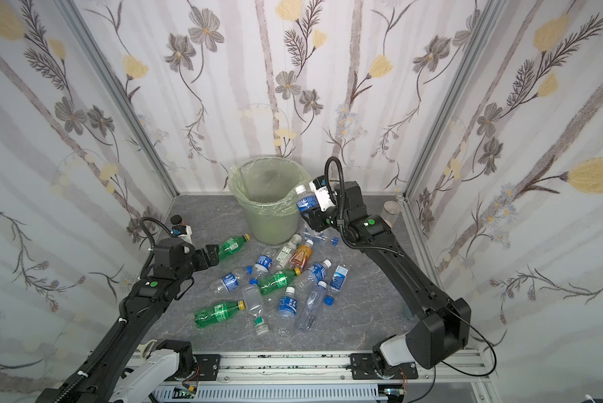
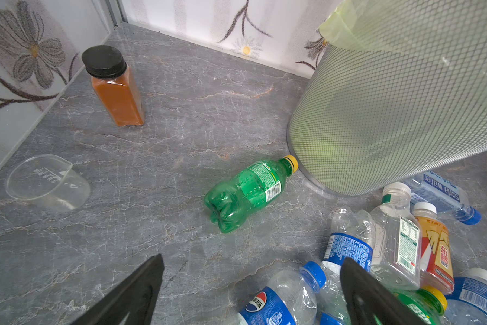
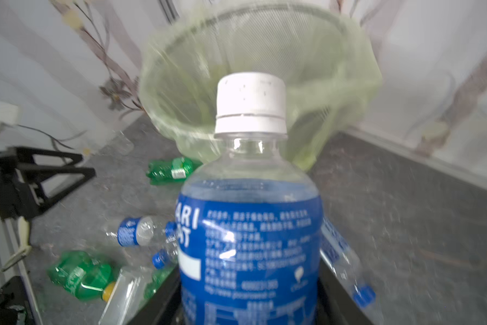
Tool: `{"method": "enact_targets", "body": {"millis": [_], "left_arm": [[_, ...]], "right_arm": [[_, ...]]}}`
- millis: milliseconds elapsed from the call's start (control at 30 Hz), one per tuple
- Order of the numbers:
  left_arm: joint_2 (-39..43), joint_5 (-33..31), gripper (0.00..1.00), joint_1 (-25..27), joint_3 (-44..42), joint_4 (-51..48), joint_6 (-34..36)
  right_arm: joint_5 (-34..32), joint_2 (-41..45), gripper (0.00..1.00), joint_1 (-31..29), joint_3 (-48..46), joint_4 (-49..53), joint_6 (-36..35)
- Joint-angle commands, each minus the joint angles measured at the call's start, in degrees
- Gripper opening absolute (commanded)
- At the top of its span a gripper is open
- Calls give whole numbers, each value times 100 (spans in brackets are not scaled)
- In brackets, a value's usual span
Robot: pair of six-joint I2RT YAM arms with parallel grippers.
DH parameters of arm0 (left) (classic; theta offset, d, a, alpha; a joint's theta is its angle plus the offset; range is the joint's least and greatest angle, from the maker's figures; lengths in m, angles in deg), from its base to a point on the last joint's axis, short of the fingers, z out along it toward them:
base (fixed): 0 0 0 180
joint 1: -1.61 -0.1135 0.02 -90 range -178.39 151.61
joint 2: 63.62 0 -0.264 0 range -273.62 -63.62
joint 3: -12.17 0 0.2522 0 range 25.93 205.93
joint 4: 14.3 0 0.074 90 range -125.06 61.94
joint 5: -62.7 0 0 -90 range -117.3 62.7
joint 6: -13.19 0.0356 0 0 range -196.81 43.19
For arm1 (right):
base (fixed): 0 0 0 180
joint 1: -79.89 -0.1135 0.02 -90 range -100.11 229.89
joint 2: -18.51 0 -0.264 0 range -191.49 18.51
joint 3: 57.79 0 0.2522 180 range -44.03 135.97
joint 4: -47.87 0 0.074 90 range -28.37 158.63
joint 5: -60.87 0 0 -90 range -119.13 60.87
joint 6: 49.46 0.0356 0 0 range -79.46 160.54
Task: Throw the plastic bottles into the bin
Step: 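Lift the Pocari bottle with the right gripper and release it over the wastebasket, then withdraw the right gripper while the left gripper grasps the green Sprite bottle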
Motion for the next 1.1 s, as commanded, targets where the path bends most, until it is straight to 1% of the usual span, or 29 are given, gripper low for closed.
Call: {"method": "enact_targets", "body": {"millis": [0, 33, 100, 167, 233, 300, 500, 633, 867, 933, 1067], "left_arm": [[6, 88, 100, -1, 63, -20, -115], [13, 98, 100, 3, 64, -20, -140], [46, 108, 100, -2, 54, -18, -194], [96, 144, 100, -1, 52, -34, -241], [129, 176, 100, 3, 46, -38, -286], [125, 176, 100, -2, 46, -38, -301], [-173, 185, 100, -8, 165, -38, -117], [-535, 196, 100, -13, 383, -38, 364], [-1179, -71, 100, -19, 768, -56, 1035], [-1296, -14, 100, -19, 833, -62, 1261], [-1509, 348, 100, -18, 898, -72, 1809]], "right_arm": [[-32, -965, 68, -195, 1411, -1295, 763], [-267, -1328, 80, -213, 1915, -1555, 1118], [-297, -1914, 96, -207, 2716, -1832, 1485], [-264, -2294, 99, -222, 3456, -1604, 1629], [-268, -2228, 100, -226, 3400, -1583, 1614], [-265, -1906, 100, -225, 2941, -1658, 1462], [-299, -410, 100, -174, 878, -2205, 1006], [-266, 451, 100, -113, -158, -2210, 843], [-372, 1770, 100, -89, -1938, -2223, 466], [-485, 2133, 100, -65, -2444, -2274, 422], [-592, 2667, 100, 115, -3412, -2377, 438]]}}
